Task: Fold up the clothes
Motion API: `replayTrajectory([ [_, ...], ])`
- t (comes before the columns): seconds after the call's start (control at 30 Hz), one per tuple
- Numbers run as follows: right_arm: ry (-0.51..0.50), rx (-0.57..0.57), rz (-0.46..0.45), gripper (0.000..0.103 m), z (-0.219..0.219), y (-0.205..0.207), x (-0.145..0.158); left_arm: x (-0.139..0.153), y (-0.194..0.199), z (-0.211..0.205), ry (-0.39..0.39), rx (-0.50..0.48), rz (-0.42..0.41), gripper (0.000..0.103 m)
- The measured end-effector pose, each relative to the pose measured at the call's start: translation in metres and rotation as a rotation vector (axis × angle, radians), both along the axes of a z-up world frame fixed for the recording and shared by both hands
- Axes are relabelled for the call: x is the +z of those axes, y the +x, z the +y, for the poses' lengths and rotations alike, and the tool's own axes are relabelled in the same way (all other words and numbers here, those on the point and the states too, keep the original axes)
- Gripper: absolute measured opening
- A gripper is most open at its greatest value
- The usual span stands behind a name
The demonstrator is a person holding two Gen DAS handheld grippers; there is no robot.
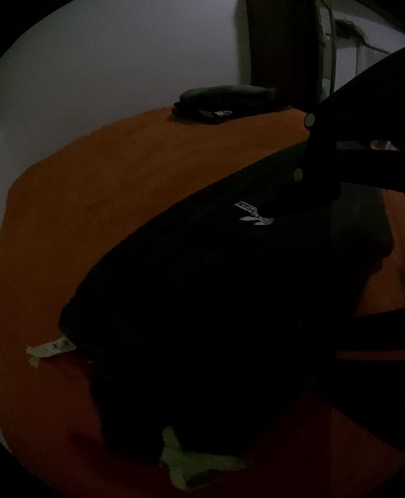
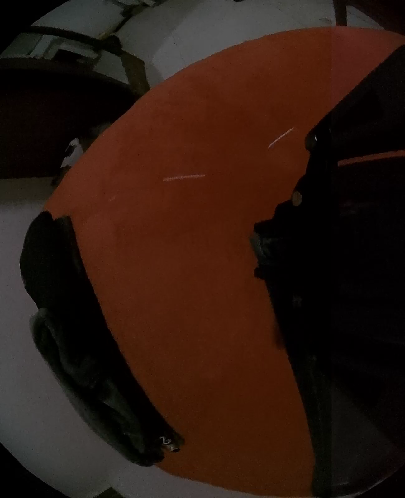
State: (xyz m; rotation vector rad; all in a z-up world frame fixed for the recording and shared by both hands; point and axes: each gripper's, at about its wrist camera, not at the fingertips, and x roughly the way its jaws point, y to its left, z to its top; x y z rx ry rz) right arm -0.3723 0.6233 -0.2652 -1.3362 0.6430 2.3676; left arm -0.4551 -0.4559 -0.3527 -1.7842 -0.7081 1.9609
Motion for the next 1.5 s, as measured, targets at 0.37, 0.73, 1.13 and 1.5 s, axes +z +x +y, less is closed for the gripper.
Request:
replayTrajectory([
  [0.37, -0.179, -0.164, 0.066, 0.043, 0.0, 0.204, 0.013, -0.032, 0.056, 0.018, 0.152, 0.033, -0.089, 0.045],
  [0.73, -0.321, -0.194, 0.121, 0.011, -0.018, 0.218, -0.008, -0.058, 0.065, 0.077, 0.131, -0.13, -0.141, 0.045],
  [1.13, -0.271, -0.304, 0.134, 0.068, -0.045, 0.238, 0.014, -0.045, 0.079, 0.075, 0.101, -0.183, -0.033, 0.079],
  [1.5, -0.346, -0.443, 0.183, 0.008, -0.046, 0.282, 0.007, -0.048, 0.077, 0.067, 0.069, -0.184, -0.035, 0.079],
])
